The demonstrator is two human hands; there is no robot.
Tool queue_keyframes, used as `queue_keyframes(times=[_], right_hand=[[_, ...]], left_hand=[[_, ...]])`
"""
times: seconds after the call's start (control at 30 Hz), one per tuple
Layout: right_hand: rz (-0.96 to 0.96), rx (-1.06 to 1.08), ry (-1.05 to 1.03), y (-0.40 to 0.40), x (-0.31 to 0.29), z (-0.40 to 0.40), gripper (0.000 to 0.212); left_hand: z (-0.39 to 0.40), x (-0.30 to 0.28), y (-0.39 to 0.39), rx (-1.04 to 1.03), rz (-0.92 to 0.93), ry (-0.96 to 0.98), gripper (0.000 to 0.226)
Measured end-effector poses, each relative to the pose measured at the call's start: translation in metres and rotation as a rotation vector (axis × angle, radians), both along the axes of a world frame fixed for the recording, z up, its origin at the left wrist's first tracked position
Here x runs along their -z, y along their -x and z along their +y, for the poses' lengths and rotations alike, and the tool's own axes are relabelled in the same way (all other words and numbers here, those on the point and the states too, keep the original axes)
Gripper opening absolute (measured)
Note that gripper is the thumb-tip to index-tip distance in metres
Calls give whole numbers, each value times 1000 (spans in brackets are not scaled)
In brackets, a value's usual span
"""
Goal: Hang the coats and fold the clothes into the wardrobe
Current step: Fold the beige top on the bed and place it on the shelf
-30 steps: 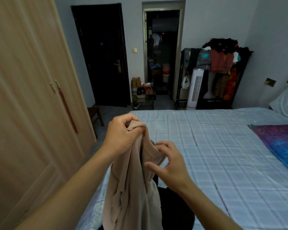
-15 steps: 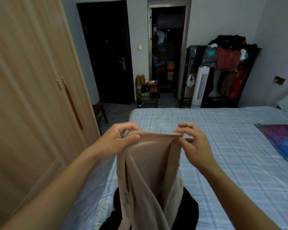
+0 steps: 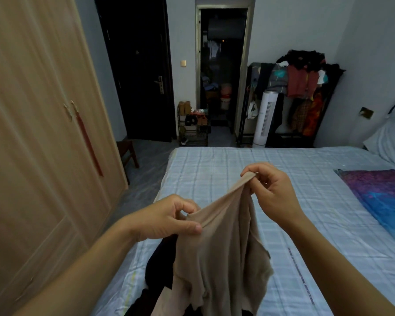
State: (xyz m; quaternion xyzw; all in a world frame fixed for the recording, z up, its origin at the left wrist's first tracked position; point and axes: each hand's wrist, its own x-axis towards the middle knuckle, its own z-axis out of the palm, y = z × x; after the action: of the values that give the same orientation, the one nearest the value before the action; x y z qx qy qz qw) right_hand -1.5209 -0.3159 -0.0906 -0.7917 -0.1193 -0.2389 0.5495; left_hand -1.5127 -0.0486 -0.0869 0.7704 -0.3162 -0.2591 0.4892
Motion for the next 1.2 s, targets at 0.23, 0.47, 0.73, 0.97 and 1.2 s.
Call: queue_keyframes(times=[0.23, 0.47, 0.73, 0.97, 1.2], right_hand=[[11, -38, -117, 9, -2, -11, 16], [90, -128, 39, 13, -4, -31, 14], [136, -26, 24, 9, -2, -27, 17], [120, 20, 139, 13, -8, -23, 6], [249, 58, 435, 37, -3, -53, 31]], left_hand=[[-2, 14, 1, -183, -284, -38, 28], [11, 7, -10, -541, -736, -75, 31], [12, -15, -14, -593, -813, -14, 19], [5, -27, -15, -568, -762, 56, 15], [-13, -26, -8, -530, -743, 62, 13]])
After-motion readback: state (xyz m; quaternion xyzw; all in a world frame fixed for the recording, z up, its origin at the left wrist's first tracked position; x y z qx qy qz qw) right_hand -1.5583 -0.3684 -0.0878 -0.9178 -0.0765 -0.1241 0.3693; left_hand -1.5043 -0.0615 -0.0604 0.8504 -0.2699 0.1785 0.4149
